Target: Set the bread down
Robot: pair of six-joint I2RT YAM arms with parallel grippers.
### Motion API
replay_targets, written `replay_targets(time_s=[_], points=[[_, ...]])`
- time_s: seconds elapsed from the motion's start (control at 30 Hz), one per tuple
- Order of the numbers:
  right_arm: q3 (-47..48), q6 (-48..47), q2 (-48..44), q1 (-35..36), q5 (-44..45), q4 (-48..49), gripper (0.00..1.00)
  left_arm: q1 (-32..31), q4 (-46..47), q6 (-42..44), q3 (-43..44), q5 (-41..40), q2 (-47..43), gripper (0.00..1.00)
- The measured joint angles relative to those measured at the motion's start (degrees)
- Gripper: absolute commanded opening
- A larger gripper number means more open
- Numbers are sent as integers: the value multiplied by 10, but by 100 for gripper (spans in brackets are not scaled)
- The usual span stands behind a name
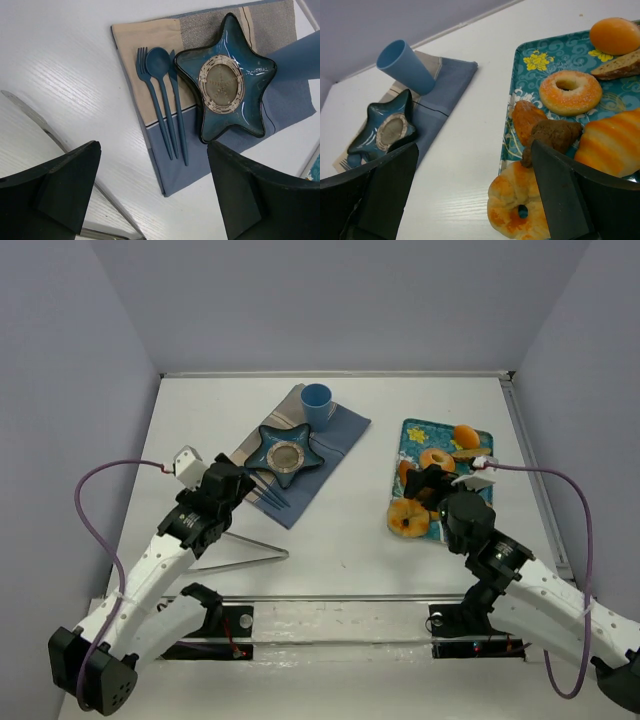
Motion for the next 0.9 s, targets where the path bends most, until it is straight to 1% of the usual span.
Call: replay_targets(time_s=[0.13,0.4,0.5,0.8,0.9], points=[[0,-11,26,0,-12,-1,100,3,-15,-3,-1,-2,-36,99],[0,-48,28,0,-60,7,100,3,-22,-4,-5,-7,-86,99],[0,-60,30,0,-74,12,100,3,-29,-17,-11,-11,-99,99],[0,-74,49,0,-110,23,100,9,-122,-124,-35,-48,-94,99],[1,-76,70,0,-120,24,100,26,-124,-141,-58,-46,-81,99]])
